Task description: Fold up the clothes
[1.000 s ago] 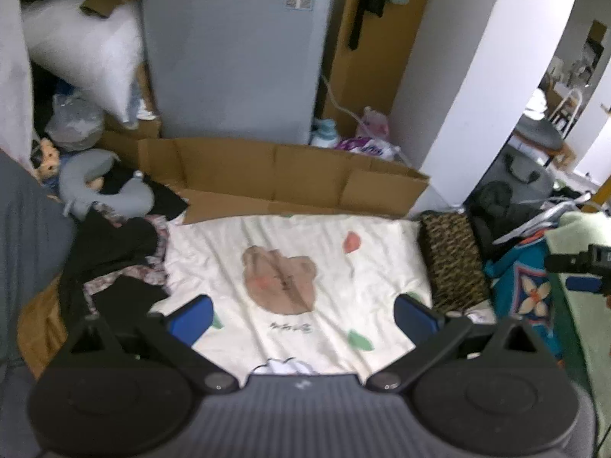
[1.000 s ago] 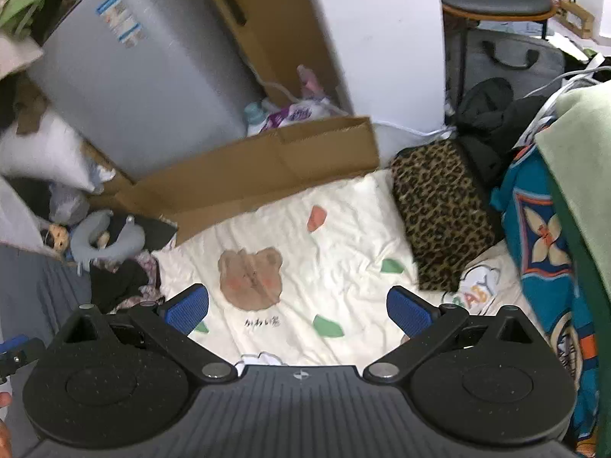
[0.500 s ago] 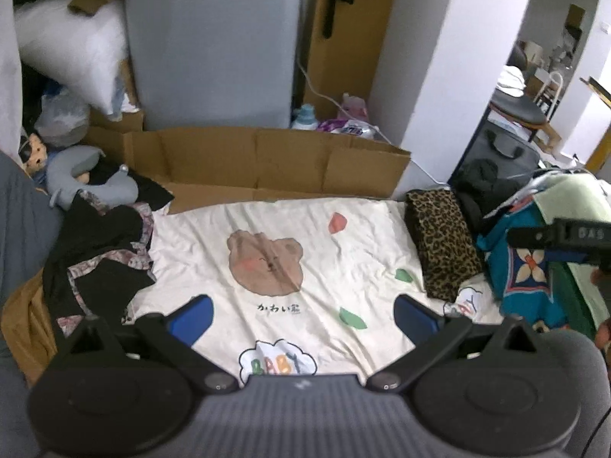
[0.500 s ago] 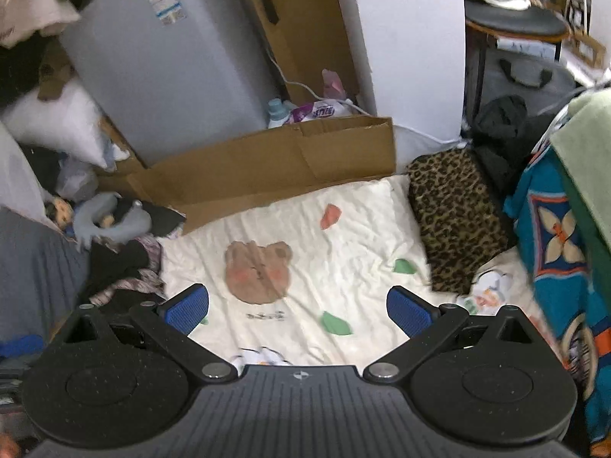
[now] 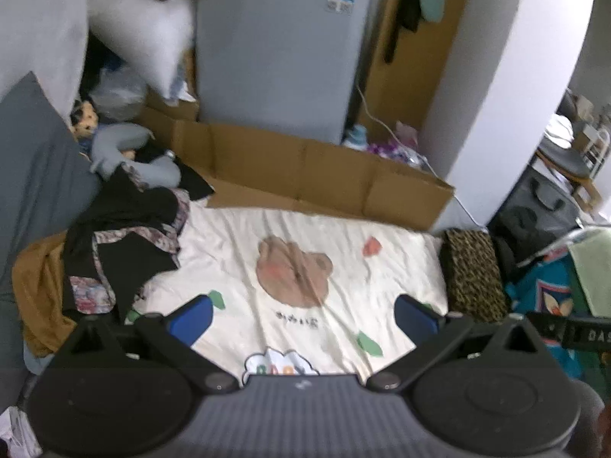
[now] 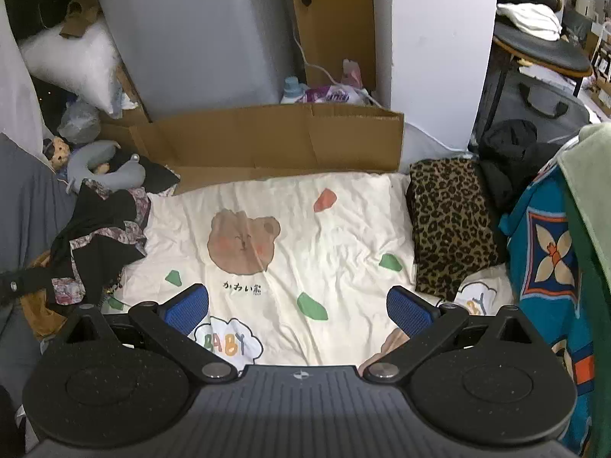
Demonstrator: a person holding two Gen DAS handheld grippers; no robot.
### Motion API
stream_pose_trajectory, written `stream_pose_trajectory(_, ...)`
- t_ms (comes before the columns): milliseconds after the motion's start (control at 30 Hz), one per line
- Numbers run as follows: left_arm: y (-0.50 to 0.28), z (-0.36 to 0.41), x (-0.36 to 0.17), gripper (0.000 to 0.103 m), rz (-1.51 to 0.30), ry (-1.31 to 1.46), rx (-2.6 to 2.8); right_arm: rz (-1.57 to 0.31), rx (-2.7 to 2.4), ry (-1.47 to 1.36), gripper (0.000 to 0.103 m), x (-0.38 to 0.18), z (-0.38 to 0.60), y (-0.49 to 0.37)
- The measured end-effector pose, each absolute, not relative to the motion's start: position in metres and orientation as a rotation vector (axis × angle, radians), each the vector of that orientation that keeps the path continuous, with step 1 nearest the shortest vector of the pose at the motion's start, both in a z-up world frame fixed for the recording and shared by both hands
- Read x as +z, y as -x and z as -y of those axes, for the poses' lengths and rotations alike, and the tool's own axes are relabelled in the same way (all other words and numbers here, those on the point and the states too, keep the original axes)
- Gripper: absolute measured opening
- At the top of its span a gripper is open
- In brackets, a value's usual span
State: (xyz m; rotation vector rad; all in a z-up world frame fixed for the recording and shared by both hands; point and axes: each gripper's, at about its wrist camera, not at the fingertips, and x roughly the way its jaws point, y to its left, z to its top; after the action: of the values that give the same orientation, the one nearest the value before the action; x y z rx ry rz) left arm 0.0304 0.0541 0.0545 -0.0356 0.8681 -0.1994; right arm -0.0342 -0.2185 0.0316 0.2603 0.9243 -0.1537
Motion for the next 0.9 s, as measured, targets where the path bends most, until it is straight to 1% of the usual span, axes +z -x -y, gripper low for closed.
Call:
stream_pose_trajectory(200,-0.023,-0.037,0.038,0.102,-0.886,-0.015,-0.167,-0.909,-0.140,-0.301,0.102,0.020,0.225,0.039)
stream_pose_trajectory(333,-0.021,-0.023,0.027,0.102,-0.909,-0.030,-0.143,-0.909,-0.114,-0.270,0.102,0.014,0.218,0.040)
stream_pose_trajectory(900,-0.011,0.002,0.011,0.102,-0.964,-0.049,-0.145,-0.982,-0.049,-0.236,0.102,0.002,0.201,0.048)
